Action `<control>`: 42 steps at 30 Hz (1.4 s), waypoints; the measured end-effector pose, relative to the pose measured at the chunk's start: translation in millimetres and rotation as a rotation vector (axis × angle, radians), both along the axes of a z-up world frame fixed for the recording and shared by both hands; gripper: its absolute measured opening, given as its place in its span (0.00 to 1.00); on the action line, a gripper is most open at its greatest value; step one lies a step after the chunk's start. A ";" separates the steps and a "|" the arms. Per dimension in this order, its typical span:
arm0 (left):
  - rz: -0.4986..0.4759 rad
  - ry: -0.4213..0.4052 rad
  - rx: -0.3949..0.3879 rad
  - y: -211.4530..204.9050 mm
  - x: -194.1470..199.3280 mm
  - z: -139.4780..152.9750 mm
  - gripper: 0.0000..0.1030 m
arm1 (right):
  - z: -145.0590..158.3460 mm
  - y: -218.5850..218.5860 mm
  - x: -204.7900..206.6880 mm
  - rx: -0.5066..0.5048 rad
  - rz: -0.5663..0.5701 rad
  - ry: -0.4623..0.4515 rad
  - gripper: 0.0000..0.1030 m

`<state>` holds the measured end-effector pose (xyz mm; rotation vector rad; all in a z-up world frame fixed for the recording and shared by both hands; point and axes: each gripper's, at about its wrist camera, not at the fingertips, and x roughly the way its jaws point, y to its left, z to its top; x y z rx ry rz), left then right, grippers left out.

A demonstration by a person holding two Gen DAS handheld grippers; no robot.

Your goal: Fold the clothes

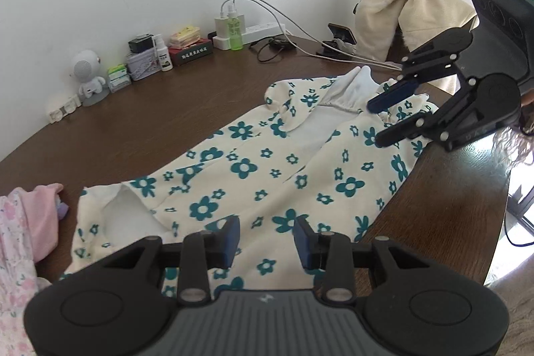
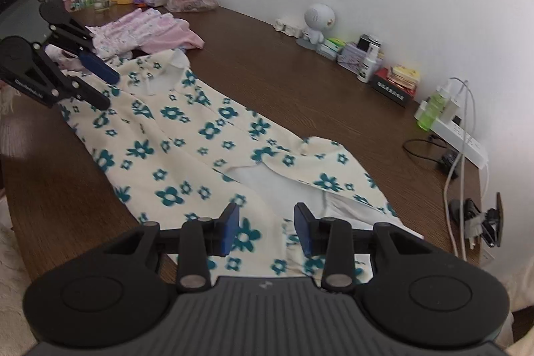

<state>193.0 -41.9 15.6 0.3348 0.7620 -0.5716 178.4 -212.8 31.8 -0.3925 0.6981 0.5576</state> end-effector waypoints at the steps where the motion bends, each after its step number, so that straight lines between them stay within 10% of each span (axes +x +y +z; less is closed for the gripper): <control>1: -0.008 0.015 -0.014 -7.2 1.4 -6.5 0.33 | -9.2 11.1 2.8 0.007 0.024 0.005 0.36; 5: 0.056 0.053 -0.010 -0.7 5.8 -28.9 0.27 | -46.0 35.7 13.7 0.016 0.044 0.032 0.35; 24: 0.373 0.085 -0.109 115.9 -34.8 -9.9 0.19 | -61.5 -133.4 -18.5 0.166 -0.344 0.056 0.40; 33: 0.371 0.069 -0.064 138.6 -28.0 10.5 0.43 | -40.6 -108.0 -23.9 0.134 -0.278 0.016 0.41; 35: 0.353 0.121 -0.055 144.4 -22.9 5.0 0.36 | -42.7 -101.8 -19.2 0.111 -0.268 0.023 0.42; 37: 0.315 0.203 -0.083 150.3 -18.7 -1.8 0.07 | -48.2 -98.7 -15.5 0.099 -0.272 0.040 0.42; 42: 0.233 0.220 -0.054 153.0 -28.0 8.3 0.05 | -55.0 -95.4 -11.4 0.081 -0.284 0.071 0.42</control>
